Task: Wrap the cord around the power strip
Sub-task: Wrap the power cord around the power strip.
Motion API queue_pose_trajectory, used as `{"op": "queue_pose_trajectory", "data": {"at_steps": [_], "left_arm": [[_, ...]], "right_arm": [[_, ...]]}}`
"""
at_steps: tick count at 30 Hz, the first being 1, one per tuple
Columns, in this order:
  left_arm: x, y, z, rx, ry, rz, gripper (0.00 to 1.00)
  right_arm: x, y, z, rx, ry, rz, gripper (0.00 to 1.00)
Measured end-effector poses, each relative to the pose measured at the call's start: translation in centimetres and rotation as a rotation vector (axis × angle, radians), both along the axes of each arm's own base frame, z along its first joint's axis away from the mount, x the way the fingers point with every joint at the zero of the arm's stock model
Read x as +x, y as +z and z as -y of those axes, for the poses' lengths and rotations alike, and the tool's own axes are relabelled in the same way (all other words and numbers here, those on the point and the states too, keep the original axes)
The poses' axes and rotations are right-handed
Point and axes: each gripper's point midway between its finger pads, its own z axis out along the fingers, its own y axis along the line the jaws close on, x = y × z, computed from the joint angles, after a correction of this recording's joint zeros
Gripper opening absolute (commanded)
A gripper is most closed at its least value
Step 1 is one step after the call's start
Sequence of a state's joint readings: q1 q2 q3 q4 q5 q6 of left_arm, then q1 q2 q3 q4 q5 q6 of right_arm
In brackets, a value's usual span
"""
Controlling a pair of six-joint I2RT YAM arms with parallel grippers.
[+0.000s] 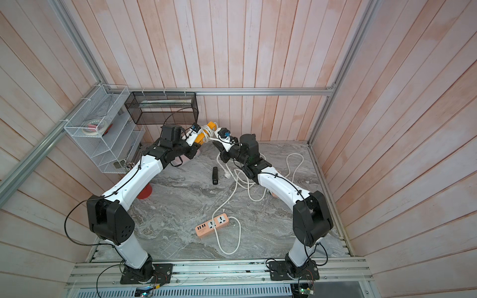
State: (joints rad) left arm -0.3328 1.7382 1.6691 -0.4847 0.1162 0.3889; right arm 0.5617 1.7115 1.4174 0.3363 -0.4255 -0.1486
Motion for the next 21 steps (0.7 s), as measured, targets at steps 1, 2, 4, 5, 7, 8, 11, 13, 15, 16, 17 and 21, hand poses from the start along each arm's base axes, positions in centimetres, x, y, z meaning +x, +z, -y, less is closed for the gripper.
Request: {"op": "queue_pose_trajectory", "data": {"at_steps": [1, 2, 4, 5, 7, 8, 11, 13, 15, 16, 17, 21], "left_arm": [[-0.1, 0.3, 0.0, 0.003, -0.003, 0.002, 0.00], [-0.3, 0.4, -0.1, 0.008, -0.006, -0.001, 0.00], [-0.6, 0.3, -0.2, 0.019, -0.015, -0.017, 0.00], [-0.8, 0.1, -0.1, 0.025, -0.021, -0.028, 0.00], [-1.4, -0.5, 0.1, 0.035, -0.042, -0.056, 0.00], [-1.7, -0.9, 0.3, 0.038, -0.053, -0.074, 0.00], [-2.8, -2.2, 1.1, 0.046, -0.098, -0.131, 0.00], [-3.8, -3.2, 2.2, 0.053, -0.148, -0.174, 0.00], [-4.9, -4.2, 3.4, 0.055, -0.209, -0.216, 0.00], [-5.6, -4.6, 4.1, 0.052, -0.247, -0.238, 0.00], [-6.4, -4.9, 4.8, 0.046, -0.283, -0.258, 0.00], [-9.8, -4.6, 7.9, -0.013, -0.479, -0.298, 0.00]], "right_arm": [[0.4, 0.4, 0.2, 0.012, 0.002, 0.000, 0.00], [0.7, 0.6, 0.4, 0.015, -0.001, 0.001, 0.00], [1.2, 1.0, 0.8, 0.001, -0.010, 0.013, 0.00], [1.3, 1.0, 0.9, -0.014, -0.014, 0.018, 0.00], [1.6, 1.1, 1.2, -0.065, -0.036, 0.041, 0.00], [1.7, 1.1, 1.2, -0.093, -0.046, 0.054, 0.00], [2.0, 0.8, 1.5, -0.197, -0.086, 0.092, 0.00], [2.2, 0.5, 1.9, -0.265, -0.111, 0.118, 0.00], [2.4, 0.2, 2.4, -0.328, -0.130, 0.139, 0.00], [2.5, 0.1, 2.6, -0.360, -0.137, 0.151, 0.00], [2.6, 0.2, 2.8, -0.386, -0.144, 0.161, 0.00], [4.1, 1.8, 3.4, -0.477, -0.148, 0.207, 0.00]]}}
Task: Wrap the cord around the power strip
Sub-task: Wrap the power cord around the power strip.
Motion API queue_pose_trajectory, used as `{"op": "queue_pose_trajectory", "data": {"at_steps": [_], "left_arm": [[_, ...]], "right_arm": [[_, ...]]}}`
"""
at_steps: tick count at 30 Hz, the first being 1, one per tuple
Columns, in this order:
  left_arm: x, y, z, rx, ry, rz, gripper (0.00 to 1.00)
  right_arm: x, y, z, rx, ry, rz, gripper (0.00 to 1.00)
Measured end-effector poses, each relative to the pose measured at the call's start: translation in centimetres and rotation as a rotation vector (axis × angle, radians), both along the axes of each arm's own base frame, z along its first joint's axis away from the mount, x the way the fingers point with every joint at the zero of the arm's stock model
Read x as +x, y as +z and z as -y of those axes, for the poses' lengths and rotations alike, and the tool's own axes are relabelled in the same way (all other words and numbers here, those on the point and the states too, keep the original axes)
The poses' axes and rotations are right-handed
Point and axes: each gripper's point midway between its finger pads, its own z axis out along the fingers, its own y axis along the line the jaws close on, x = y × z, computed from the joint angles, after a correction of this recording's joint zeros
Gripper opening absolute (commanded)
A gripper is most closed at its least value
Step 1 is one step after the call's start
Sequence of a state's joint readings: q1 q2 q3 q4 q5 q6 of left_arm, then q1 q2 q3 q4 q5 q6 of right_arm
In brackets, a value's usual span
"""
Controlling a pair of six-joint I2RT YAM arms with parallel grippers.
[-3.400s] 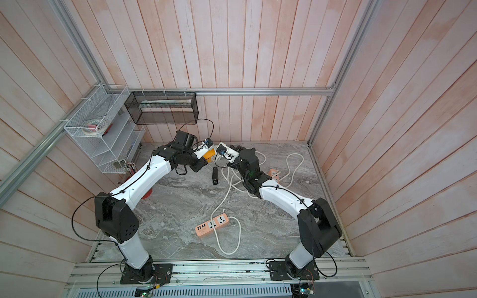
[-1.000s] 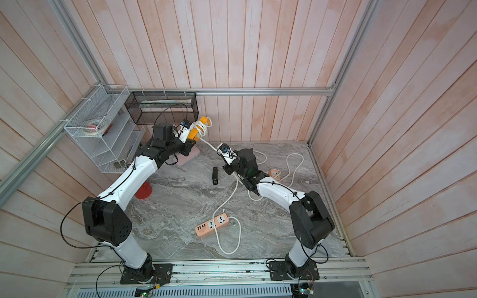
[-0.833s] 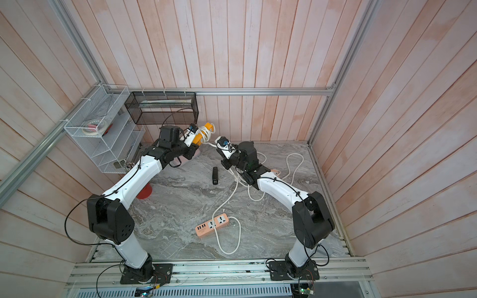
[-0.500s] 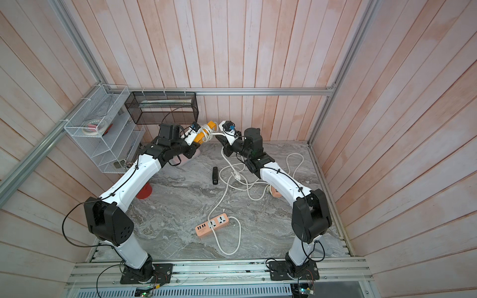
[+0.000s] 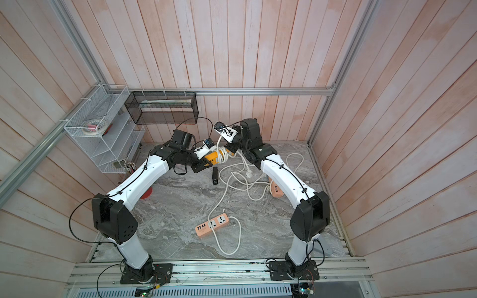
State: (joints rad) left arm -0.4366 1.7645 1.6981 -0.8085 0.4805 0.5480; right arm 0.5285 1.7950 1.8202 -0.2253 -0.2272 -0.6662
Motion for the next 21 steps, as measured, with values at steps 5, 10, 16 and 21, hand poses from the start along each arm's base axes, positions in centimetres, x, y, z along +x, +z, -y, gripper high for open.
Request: {"op": "queue_pose_trajectory", "data": {"at_steps": [5, 10, 16, 21], "left_arm": [[-3.2, 2.9, 2.3, -0.102, -0.157, 0.026, 0.00], [-6.0, 3.8, 2.6, -0.145, -0.264, -0.009, 0.00], [-9.3, 5.5, 3.3, -0.212, -0.369, -0.042, 0.00], [-11.0, 7.7, 3.3, -0.260, -0.404, -0.021, 0.00]], "right_arm": [[1.9, -0.9, 0.7, -0.040, 0.072, -0.076, 0.10], [1.5, -1.7, 1.8, 0.049, 0.181, -0.192, 0.20], [1.0, -2.4, 3.0, 0.202, 0.259, -0.282, 0.31], [0.5, -7.1, 3.4, 0.323, 0.246, -0.397, 0.40]]}}
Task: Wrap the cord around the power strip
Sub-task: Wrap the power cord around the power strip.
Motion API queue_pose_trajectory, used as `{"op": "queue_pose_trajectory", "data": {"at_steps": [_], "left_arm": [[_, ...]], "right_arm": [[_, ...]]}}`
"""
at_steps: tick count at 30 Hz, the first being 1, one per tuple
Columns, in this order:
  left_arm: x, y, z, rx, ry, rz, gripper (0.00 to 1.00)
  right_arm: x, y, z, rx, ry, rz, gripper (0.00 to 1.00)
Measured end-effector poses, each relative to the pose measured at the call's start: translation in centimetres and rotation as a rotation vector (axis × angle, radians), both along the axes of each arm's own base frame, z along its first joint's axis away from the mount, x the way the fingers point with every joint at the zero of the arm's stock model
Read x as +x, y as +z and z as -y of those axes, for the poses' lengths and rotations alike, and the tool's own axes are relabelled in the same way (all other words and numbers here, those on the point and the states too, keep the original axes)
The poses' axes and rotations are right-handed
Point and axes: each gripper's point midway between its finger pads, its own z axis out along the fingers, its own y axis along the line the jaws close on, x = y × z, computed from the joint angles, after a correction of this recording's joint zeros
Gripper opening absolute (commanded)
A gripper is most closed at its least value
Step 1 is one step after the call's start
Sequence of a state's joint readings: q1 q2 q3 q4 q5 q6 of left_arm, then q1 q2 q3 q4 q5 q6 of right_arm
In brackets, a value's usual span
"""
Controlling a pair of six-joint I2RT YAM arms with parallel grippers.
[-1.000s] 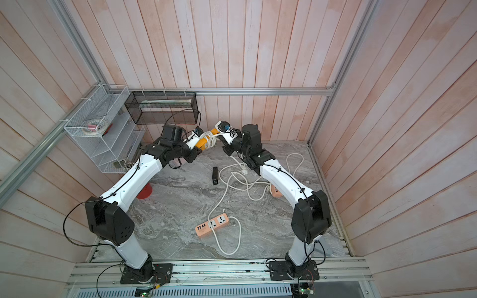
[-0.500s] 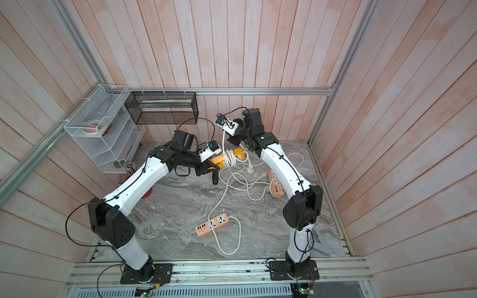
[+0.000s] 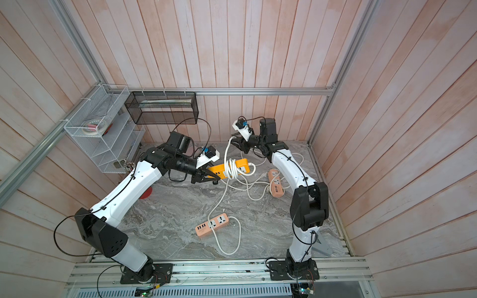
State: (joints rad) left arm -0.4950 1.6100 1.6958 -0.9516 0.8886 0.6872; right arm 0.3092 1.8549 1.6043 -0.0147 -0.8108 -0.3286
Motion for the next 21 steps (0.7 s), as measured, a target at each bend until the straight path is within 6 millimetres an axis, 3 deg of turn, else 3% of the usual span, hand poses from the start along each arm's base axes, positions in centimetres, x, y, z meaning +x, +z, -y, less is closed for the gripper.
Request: {"op": "queue_pose_trajectory", "data": {"at_steps": [3, 12, 17, 21], "left_arm": [[-0.1, 0.7, 0.0, -0.022, 0.006, 0.001, 0.00], [1.1, 2.9, 0.6, -0.097, 0.050, 0.016, 0.00], [1.5, 4.0, 0.6, -0.127, 0.081, 0.012, 0.00], [1.8, 4.4, 0.6, -0.138, 0.102, 0.001, 0.00]], "right_arm": [[0.0, -1.3, -0.2, 0.060, -0.012, -0.050, 0.41], [-0.6, -0.1, -1.5, 0.243, -0.014, -0.040, 0.44], [-1.8, -2.0, -1.9, 0.325, -0.020, -0.104, 0.45], [-1.7, -3.0, -1.4, 0.362, -0.069, -0.129, 0.44]]}}
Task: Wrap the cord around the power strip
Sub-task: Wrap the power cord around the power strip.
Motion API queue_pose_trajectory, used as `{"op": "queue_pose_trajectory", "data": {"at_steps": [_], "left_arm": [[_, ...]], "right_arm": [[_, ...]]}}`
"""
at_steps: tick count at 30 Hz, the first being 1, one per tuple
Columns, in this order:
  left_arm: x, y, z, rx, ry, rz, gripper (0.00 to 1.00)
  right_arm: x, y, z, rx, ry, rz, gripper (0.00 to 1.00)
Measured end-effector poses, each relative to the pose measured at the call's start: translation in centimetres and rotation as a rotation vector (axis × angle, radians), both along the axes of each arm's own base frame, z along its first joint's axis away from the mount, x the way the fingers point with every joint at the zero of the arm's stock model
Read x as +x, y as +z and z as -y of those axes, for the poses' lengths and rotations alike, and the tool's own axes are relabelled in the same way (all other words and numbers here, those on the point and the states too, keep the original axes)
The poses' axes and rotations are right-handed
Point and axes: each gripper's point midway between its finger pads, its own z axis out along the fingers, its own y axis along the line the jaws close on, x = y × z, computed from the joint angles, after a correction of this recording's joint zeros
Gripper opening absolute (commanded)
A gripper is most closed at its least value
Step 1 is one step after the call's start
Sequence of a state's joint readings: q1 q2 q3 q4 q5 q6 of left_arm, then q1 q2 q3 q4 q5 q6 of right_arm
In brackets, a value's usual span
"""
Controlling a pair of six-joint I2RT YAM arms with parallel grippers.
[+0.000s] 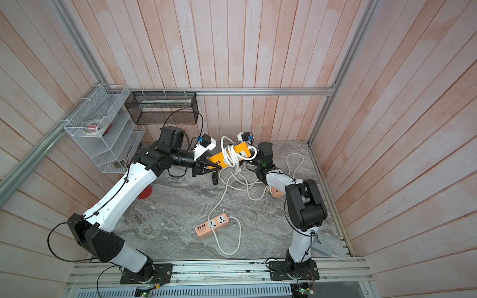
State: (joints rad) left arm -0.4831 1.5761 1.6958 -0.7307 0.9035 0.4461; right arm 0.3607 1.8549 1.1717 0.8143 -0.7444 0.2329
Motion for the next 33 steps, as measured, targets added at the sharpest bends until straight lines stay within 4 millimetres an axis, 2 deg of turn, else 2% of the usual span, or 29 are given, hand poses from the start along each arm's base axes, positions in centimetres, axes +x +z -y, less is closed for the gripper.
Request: {"op": "queue_pose_trajectory", "data": {"at_steps": [6, 10, 16, 19, 26, 29, 33], "left_arm": [[0.6, 0.3, 0.0, -0.006, 0.033, -0.002, 0.00], [1.3, 0.2, -0.3, -0.001, 0.068, -0.005, 0.00], [3.7, 0.7, -1.6, -0.015, 0.178, -0.021, 0.00], [5.0, 1.1, -2.5, -0.030, 0.234, -0.028, 0.00], [7.7, 1.0, -4.1, -0.036, 0.350, -0.065, 0.00], [9.8, 0.9, -5.6, -0.029, 0.428, -0.074, 0.00], [13.8, -0.1, -8.6, 0.072, 0.584, -0.045, 0.00]], "right_arm": [[0.3, -1.1, 0.6, 0.021, -0.069, -0.013, 0.44], [0.4, -2.0, 1.0, 0.012, -0.097, -0.029, 0.38], [0.4, -2.1, 1.2, -0.003, -0.124, -0.012, 0.09], [-0.1, -2.3, 1.2, -0.011, -0.139, -0.012, 0.01], [-0.9, -4.7, 0.2, -0.121, -0.196, -0.026, 0.00], [-1.9, -6.6, -1.3, -0.264, -0.230, 0.005, 0.00], [-4.0, -8.5, -3.1, -0.479, -0.288, 0.095, 0.00]]}}
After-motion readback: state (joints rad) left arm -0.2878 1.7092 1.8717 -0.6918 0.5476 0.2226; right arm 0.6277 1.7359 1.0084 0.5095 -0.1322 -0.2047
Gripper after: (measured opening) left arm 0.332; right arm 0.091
